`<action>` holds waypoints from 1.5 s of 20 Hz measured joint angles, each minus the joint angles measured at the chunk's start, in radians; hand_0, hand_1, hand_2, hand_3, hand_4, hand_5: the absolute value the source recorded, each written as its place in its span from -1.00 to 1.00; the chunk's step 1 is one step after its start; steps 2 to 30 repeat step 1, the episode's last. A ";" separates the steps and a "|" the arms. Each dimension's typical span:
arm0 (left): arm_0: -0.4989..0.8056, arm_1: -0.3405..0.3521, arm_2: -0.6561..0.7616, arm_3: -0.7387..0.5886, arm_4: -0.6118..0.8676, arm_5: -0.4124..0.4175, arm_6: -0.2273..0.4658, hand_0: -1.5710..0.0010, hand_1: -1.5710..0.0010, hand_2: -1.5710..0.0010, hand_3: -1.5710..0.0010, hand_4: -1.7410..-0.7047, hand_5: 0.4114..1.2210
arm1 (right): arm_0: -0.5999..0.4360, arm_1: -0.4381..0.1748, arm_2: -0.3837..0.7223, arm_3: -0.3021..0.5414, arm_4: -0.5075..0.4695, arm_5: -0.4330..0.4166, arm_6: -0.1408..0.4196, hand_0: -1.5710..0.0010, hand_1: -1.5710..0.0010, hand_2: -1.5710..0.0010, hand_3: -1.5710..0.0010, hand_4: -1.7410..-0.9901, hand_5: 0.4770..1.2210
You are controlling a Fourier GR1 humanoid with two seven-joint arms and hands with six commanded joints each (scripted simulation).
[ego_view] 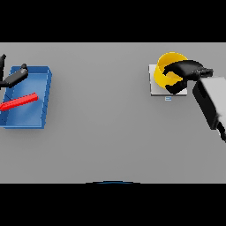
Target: Pick up the red beaker and tilt it to pour out 1 green nut into yellow bowl. Pick up the yellow bowl and place it on the metallic measuring scale.
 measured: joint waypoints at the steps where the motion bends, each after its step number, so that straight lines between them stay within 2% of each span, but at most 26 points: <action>1: 0.001 0.004 0.001 -0.004 -0.003 0.005 0.001 1.00 1.00 1.00 1.00 0.77 -0.20 | 0.001 0.000 0.003 -0.003 0.002 0.004 -0.001 0.93 0.94 0.85 0.56 0.15 -0.31; 30: 0.001 0.004 0.001 -0.004 -0.003 0.005 0.001 1.00 1.00 1.00 1.00 0.77 -0.20 | 0.001 0.000 0.003 -0.003 0.002 0.004 -0.001 0.93 0.94 0.85 0.56 0.15 -0.31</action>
